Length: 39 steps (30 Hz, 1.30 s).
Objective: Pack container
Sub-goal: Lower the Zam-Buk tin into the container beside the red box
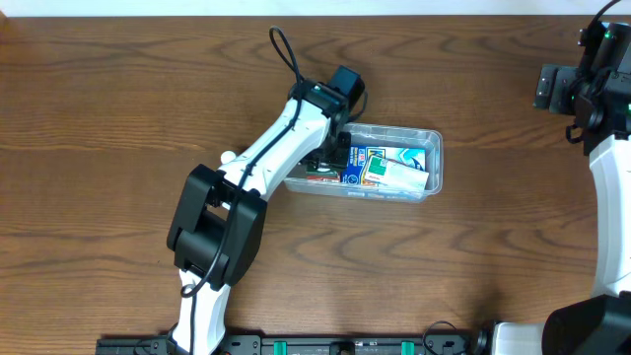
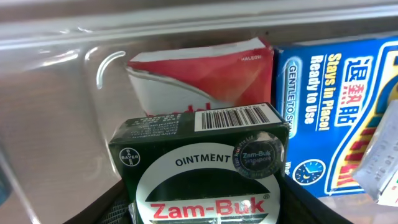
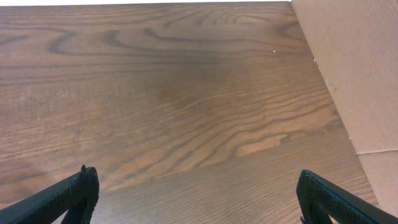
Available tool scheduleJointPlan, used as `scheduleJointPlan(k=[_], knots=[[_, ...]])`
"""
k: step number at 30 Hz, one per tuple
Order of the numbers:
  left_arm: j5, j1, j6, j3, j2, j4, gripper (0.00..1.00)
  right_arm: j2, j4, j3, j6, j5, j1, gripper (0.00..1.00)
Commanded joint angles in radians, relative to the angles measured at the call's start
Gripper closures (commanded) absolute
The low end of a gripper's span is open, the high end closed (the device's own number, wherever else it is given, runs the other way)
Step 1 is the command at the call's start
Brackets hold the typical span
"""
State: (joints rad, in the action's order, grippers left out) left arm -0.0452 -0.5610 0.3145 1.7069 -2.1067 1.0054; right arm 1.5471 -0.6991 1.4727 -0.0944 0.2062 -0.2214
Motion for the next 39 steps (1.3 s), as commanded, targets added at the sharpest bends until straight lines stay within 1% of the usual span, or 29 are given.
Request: scheduleJointPlan(k=[1,12,30,31,32,34,39], knots=[[0.012,0.001,0.005,-0.006,-0.014,-0.013,0.50,-0.002,-0.001,-0.002,0.011,0.003,-0.008,0.01],[0.012,0.001,0.002,-0.006,-0.014,-0.043,0.50,-0.002,-0.001,-0.002,0.011,0.003,-0.008,0.01],[0.012,0.001,0.002,-0.015,-0.014,-0.047,0.49,-0.002,-0.001,-0.002,0.011,0.003,-0.008,0.01],[0.012,0.001,0.002,-0.016,-0.014,-0.047,0.49,-0.002,-0.001,-0.002,0.011,0.003,-0.008,0.01],[0.012,0.001,0.002,-0.016,-0.014,-0.048,0.43,-0.002,-0.001,-0.002,0.011,0.003,-0.008,0.01],[0.012,0.001,0.002,-0.016,-0.014,-0.048,0.38,-0.002,-0.001,-0.002,0.011,0.003,-0.008,0.01],[0.012,0.001,0.002,-0.016,-0.014,-0.048,0.33,-0.002,-0.001,-0.002,0.011,0.003,-0.008,0.01]])
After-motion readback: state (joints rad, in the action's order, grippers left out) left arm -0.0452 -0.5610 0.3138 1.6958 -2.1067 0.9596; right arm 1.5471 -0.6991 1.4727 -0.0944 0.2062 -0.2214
